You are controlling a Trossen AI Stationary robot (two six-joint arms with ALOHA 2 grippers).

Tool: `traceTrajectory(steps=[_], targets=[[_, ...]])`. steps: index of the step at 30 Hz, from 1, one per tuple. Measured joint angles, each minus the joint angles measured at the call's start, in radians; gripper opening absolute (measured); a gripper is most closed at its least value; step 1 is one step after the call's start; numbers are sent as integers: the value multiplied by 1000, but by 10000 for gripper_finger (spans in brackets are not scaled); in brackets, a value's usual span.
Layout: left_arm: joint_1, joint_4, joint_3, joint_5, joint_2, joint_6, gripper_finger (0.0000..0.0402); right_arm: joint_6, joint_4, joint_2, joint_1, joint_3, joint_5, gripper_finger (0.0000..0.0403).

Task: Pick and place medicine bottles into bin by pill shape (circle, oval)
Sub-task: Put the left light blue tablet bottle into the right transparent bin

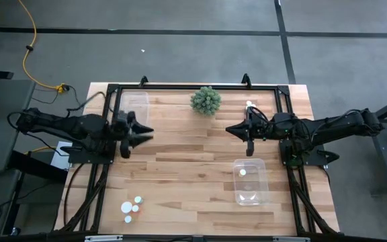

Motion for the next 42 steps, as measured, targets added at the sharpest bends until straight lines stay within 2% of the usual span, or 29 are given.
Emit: traceTrajectory(steps=[3,6,9,11,17,20,25,30,36,42], targets=[[0,-7,0,106,43,-66,215,1,0,0,0,0,0,0],[0,-13,6,211,85,-100,254,0,0,0,0,0,8,0],[-13,-47,58,300,138,-102,268,1,0,0,0,0,25,0],[-36,-126,118,323,177,-80,268,1,-1,0,0,0,31,0],[-154,-539,350,307,333,40,244,-1,-1,0,0,0,33,0],[-229,-647,404,306,405,40,234,-1,-1,0,0,0,33,0],[-374,-709,411,297,509,32,224,-1,-2,0,0,0,33,0],[-491,-757,411,207,627,-9,223,1,-13,0,0,0,33,0],[-567,-753,410,141,751,-116,223,1,-26,0,0,0,33,0],[-616,-746,410,145,833,-238,223,2,-44,0,0,0,35,0]])
